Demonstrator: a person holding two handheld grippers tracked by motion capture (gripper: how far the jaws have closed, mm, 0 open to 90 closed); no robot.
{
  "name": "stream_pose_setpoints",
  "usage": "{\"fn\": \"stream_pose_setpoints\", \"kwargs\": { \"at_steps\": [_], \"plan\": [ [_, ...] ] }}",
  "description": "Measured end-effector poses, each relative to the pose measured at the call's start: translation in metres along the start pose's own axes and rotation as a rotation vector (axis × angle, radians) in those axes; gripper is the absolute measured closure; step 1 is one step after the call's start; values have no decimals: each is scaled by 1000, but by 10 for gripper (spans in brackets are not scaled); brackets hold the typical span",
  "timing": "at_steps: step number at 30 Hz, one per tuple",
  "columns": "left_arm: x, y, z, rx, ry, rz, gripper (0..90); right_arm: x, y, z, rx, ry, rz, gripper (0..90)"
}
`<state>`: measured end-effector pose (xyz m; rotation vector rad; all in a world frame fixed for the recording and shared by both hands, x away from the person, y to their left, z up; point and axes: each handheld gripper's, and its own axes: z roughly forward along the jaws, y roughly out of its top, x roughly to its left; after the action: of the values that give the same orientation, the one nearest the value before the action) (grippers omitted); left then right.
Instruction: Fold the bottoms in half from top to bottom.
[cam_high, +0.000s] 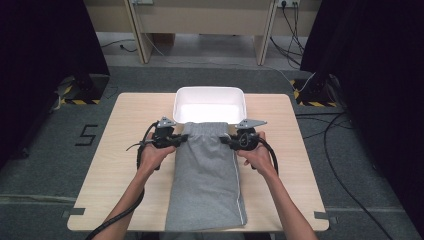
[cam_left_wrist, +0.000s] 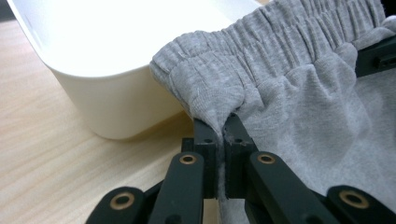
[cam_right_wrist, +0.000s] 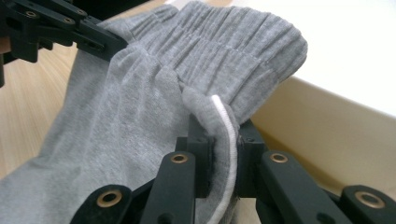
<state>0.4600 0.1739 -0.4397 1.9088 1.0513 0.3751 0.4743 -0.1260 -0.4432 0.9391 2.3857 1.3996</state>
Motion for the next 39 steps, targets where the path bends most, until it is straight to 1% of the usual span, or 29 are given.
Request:
{"fn": "stream_pose_setpoints", "kwargs": {
  "at_steps": [3,5,8,10,12,13,15,17,18,19,22,26,27,28,31,32,33,36,37,38,39],
  "plan": [
    [-3,-2,-11,-27,-10,14,864,5,2,-5,-25,11,-23,811],
    [-8,-6,-21,-51,-22,24,864,12,2,-11,-45,9,-44,811],
    [-17,-14,-33,-65,-22,66,863,24,1,-20,-66,-2,-92,810],
    [-22,-20,-42,-80,-28,78,863,34,-1,-25,-74,-6,-140,809],
    [-26,-28,-49,-91,-39,86,863,46,-4,-32,-69,-23,-196,806],
    [-28,-31,-52,-94,-42,90,862,51,-5,-35,-71,-24,-216,806],
    [-31,-39,-56,-89,-56,92,861,60,-10,-40,-74,-25,-244,804],
    [-34,-47,-59,-81,-68,93,859,69,-16,-44,-66,-26,-268,802],
    [-35,-51,-61,-80,-74,90,859,72,-20,-46,-59,-23,-273,801],
    [-37,-56,-62,-79,-83,87,858,75,-24,-47,-56,-19,-276,800],
    [-45,-71,-66,-73,-115,74,855,82,-37,-54,-40,1,-247,795],
    [-56,-88,-67,-44,-134,93,851,91,-54,-60,-12,26,-221,788],
    [-60,-95,-68,-32,-143,98,850,92,-57,-61,-6,27,-220,787],
    [-63,-100,-68,-26,-146,103,849,94,-63,-62,2,29,-218,786],
    [-69,-114,-69,-18,-155,96,844,98,-75,-65,21,49,-194,782],
    [-70,-118,-68,-13,-153,96,842,100,-80,-65,37,59,-187,778],
    [-71,-122,-67,6,-157,97,840,101,-82,-65,45,62,-187,775],
    [-75,-135,-64,43,-159,100,829,105,-92,-64,83,76,-165,750],
    [-77,-139,-64,60,-162,105,825,107,-95,-64,92,81,-150,738],
    [-79,-145,-63,76,-164,118,818,109,-99,-64,106,91,-136,721],
    [-80,-152,-63,86,-163,125,816,110,-102,-65,117,93,-136,718]
  ]
}}
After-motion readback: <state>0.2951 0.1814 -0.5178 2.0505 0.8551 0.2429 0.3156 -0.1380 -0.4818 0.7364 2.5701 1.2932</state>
